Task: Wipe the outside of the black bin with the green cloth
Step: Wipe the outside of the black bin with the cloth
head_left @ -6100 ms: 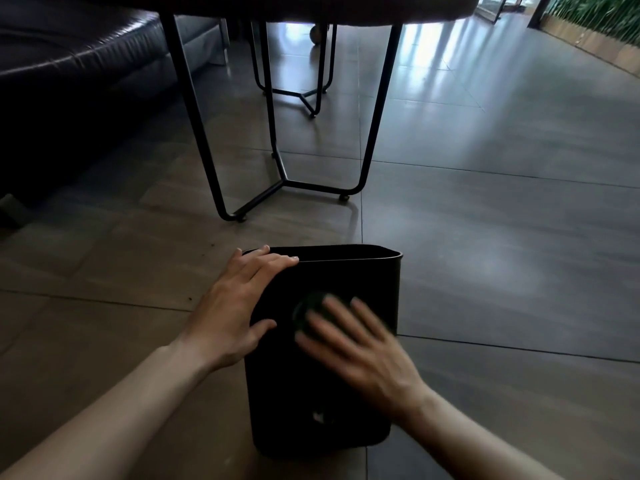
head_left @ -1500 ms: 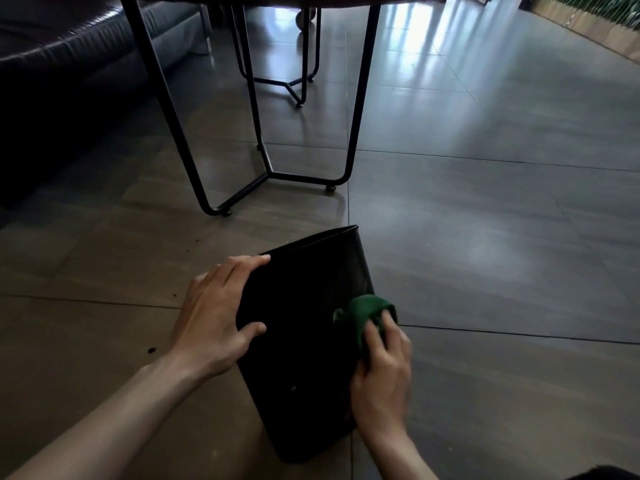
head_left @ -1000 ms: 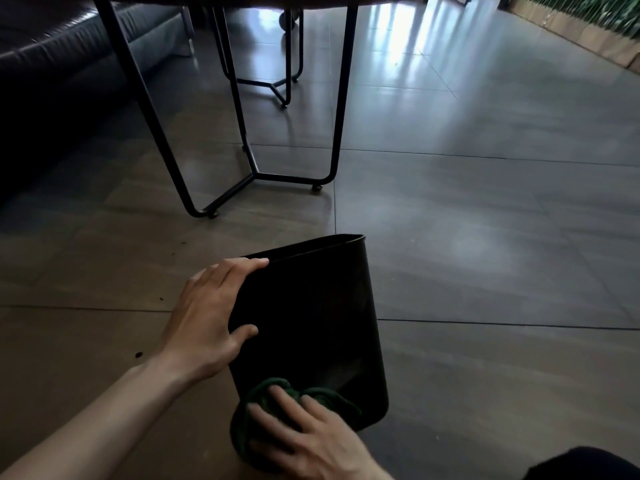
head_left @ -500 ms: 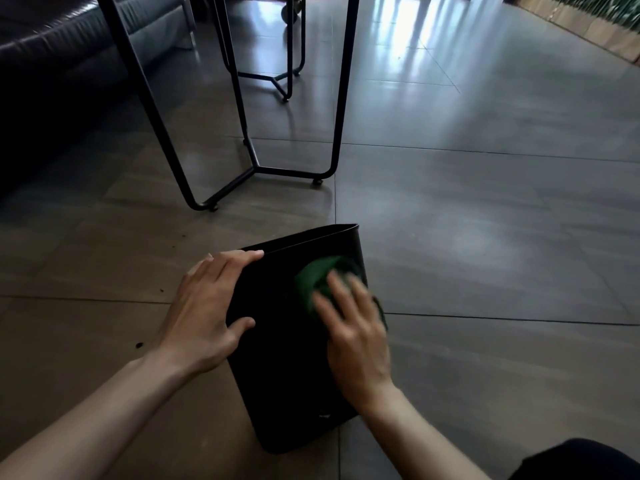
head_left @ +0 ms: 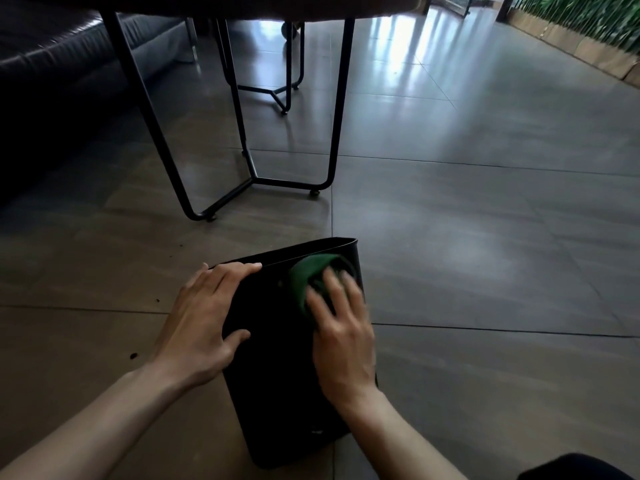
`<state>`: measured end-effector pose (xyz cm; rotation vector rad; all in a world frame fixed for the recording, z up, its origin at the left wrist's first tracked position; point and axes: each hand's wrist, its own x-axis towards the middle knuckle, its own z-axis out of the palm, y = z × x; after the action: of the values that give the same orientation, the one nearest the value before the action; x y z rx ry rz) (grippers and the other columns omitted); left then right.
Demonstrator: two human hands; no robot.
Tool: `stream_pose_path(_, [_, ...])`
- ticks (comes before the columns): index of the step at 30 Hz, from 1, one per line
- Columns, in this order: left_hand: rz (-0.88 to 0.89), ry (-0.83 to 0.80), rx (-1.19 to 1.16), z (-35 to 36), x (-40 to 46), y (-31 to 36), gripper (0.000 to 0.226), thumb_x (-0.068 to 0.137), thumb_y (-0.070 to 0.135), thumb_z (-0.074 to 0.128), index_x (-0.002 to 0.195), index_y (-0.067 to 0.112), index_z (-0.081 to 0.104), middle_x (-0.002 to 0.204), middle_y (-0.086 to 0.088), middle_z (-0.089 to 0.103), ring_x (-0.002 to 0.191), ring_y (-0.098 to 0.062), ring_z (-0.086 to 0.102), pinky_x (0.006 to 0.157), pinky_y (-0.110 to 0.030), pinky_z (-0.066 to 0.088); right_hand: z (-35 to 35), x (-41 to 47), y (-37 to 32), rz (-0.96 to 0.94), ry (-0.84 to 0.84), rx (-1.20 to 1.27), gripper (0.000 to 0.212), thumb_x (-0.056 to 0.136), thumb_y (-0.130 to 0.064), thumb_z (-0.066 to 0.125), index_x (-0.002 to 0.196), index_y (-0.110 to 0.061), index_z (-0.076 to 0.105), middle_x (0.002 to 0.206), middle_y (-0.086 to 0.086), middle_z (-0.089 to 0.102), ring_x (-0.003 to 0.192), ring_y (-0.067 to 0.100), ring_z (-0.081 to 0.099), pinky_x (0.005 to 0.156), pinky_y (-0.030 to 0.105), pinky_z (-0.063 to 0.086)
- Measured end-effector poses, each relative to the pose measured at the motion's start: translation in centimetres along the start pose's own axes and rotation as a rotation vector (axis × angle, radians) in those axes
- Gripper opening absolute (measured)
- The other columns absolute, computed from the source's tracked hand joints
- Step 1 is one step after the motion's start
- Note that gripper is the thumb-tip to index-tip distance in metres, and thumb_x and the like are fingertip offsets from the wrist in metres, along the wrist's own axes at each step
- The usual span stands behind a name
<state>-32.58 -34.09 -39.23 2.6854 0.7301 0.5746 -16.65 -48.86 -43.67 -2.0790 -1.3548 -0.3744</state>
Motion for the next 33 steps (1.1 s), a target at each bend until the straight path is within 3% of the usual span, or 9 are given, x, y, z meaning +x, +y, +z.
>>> stream_pose_path(5, [0.014,-0.010,-0.001,-0.1,-0.1,0.2,0.105,0.057,0.022,0.089,0.147,0.035,0.036,0.142,0.015,0.046,0.136,-0.014,0.044,0.123,-0.043,0.021,2.5,-10.4,1.3,-0.862,-0.353,-0.237,0.037,0.098,-0.023,0.045,0.129,-0.038,0.059,0.153,0.000,0.048,0.137,0.029,0.049,0.092,0.030,0.057])
stream_pose_path(8, [0.021,-0.008,-0.009,0.0,-0.3,0.4,0.105,0.058,0.022,0.089,0.147,0.035,0.035,0.142,0.015,0.046,0.137,-0.012,0.042,0.124,-0.039,0.016,1.9,-9.9,2.9,-1.028,-0.423,-0.384,0.042,0.097,-0.023,0.043,0.127,-0.045,0.061,0.153,-0.009,0.047,0.136,0.022,0.050,0.093,0.027,0.055])
stream_pose_path(11, [-0.001,0.007,-0.011,-0.1,-0.5,0.4,0.105,0.058,0.020,0.090,0.148,0.034,0.036,0.142,0.014,0.046,0.138,-0.012,0.041,0.124,-0.040,0.016,0.2,-6.0,4.2,-0.694,-0.236,-0.099,0.028,0.097,-0.021,0.053,0.114,-0.034,0.071,0.148,0.004,0.058,0.136,0.035,0.054,0.097,0.041,0.056])
stream_pose_path(16, [-0.001,-0.004,-0.013,-0.2,-0.5,0.5,0.105,0.058,0.020,0.090,0.147,0.034,0.036,0.142,0.016,0.045,0.138,-0.009,0.040,0.124,-0.041,0.017,-2.3,2.4,4.8,0.135,0.044,0.081,0.043,0.083,0.011,0.066,0.120,-0.009,0.074,0.146,0.013,0.058,0.135,0.041,0.051,0.103,0.049,0.053])
stream_pose_path(18, [-0.003,-0.003,-0.011,-0.3,-0.5,0.5,0.105,0.058,0.019,0.090,0.147,0.034,0.036,0.141,0.017,0.044,0.137,-0.010,0.041,0.124,-0.043,0.018,-1.9,1.7,4.3,0.127,0.030,0.049,0.046,0.079,0.014,0.070,0.119,-0.007,0.073,0.145,0.016,0.058,0.134,0.042,0.052,0.102,0.050,0.053])
stream_pose_path(25, [-0.004,-0.008,-0.013,0.0,-0.4,0.1,0.106,0.059,0.021,0.089,0.148,0.037,0.033,0.143,0.019,0.043,0.138,-0.010,0.041,0.125,-0.040,0.013,-0.4,-9.9,3.9,-0.454,-0.226,-0.092,0.023,0.093,-0.019,0.055,0.097,-0.028,0.076,0.126,0.010,0.072,0.112,0.036,0.070,0.079,0.040,0.062])
stream_pose_path(27, [-0.008,-0.001,-0.024,-0.1,-0.5,0.1,0.106,0.059,0.020,0.089,0.148,0.036,0.034,0.143,0.018,0.044,0.138,-0.011,0.042,0.125,-0.042,0.014,-0.7,-7.6,4.0,-0.372,-0.189,-0.070,0.027,0.087,-0.014,0.057,0.101,-0.025,0.077,0.126,0.011,0.071,0.113,0.037,0.069,0.081,0.041,0.062])
stream_pose_path(30, [-0.012,0.000,-0.016,-0.2,-0.4,0.4,0.105,0.059,0.019,0.090,0.147,0.034,0.035,0.142,0.016,0.045,0.137,-0.013,0.043,0.124,-0.043,0.015,-1.3,-2.0,3.7,0.028,-0.054,0.051,0.050,0.068,0.007,0.066,0.111,-0.017,0.076,0.134,0.011,0.066,0.124,0.038,0.061,0.089,0.041,0.060])
stream_pose_path(33, [-0.011,-0.006,-0.017,-0.4,-0.5,0.5,0.104,0.059,0.019,0.090,0.147,0.032,0.037,0.142,0.014,0.046,0.137,-0.013,0.042,0.124,-0.042,0.016,-1.2,1.1,3.3,0.219,0.033,0.122,0.057,0.070,0.014,0.075,0.119,-0.015,0.074,0.140,0.008,0.063,0.128,0.035,0.057,0.093,0.041,0.056])
